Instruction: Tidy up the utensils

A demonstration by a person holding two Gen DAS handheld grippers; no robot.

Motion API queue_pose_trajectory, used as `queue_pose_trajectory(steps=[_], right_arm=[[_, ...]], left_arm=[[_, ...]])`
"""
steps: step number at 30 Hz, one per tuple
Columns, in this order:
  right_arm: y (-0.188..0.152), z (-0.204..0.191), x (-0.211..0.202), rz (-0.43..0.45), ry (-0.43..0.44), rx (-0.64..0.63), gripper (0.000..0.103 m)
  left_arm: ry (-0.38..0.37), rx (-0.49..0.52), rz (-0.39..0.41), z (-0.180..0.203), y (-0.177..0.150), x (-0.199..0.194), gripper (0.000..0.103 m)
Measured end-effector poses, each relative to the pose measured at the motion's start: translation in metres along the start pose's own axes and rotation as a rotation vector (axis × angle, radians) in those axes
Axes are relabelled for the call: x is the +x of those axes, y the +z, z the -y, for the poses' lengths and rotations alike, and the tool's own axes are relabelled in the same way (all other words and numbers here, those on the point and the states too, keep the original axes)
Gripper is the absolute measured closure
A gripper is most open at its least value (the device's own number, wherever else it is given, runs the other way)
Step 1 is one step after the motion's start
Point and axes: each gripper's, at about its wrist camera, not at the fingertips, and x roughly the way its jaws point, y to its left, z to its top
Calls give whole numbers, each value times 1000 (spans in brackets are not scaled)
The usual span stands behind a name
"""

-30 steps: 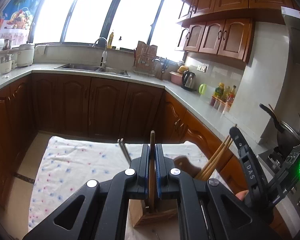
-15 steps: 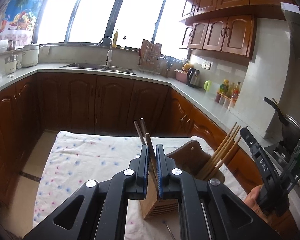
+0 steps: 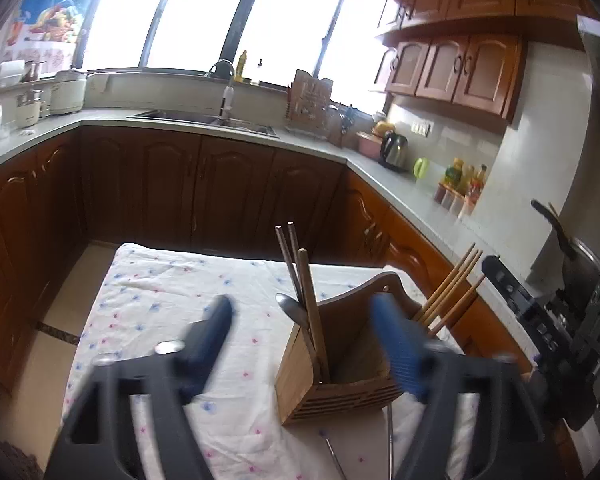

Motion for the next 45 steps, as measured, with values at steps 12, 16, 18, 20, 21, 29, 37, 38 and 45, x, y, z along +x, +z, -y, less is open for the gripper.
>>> queue_pose_trajectory(steps=[12,16,18,20,21,29,37,38,45], right_arm=[[-14,13,-50,-104,7,23,6],[-26,8,-69,-154,29,19,5],[-31,5,-82,-166,37,18,5],[-37,2,-96,-175,45,12,5],[-39,1,-100,-180,48,7,5],[-69,-13,-150,-195,29,-65,3],[-71,-28,-188,-147,14,-149,0],[-75,-28,-190,-142,15,-150,0],[-110,-21,-191,-124,-11,-147,0]], left_arm=[[46,-10,-55,2,-39,-46,5],[69,9,-61,11,-56,-71,5],[78,23,-57,16,-63,-84,5],[93,45,-53,21,-73,-99,5],[101,58,-48,24,-78,-106,5],[165,166,-10,48,-129,-158,5],[194,207,27,62,-153,-191,1],[200,203,31,62,-156,-193,1],[235,185,47,58,-172,-191,1]])
